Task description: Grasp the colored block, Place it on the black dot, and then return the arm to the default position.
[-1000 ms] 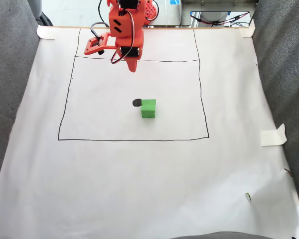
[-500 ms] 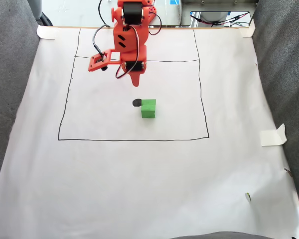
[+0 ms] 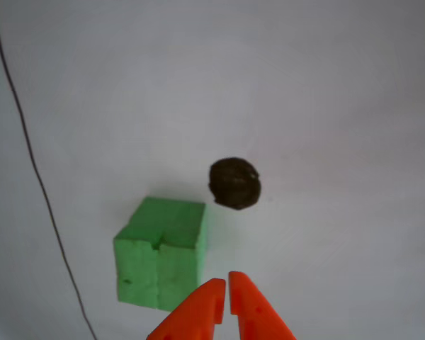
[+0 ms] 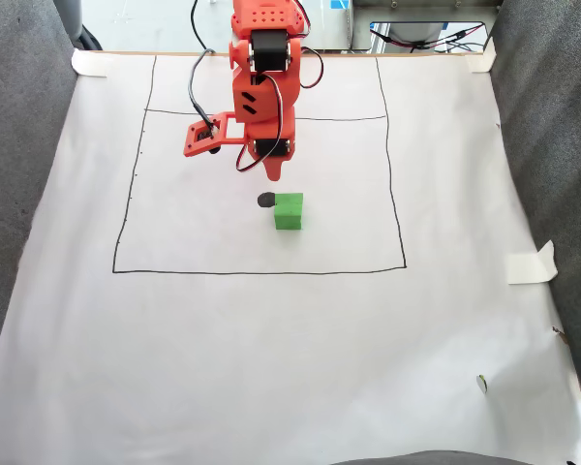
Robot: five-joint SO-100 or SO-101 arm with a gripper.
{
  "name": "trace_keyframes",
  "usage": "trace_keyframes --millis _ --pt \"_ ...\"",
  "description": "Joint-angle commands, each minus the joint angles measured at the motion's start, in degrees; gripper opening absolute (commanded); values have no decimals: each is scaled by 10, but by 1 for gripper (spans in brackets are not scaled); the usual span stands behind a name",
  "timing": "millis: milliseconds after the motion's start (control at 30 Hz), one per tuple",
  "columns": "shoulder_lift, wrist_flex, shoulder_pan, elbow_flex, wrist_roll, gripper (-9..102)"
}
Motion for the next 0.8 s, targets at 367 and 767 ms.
trace_keyframes --millis 367,767 --pt "-93 82 -11 -232 11 0" --pt "-99 69 -25 -237 30 0"
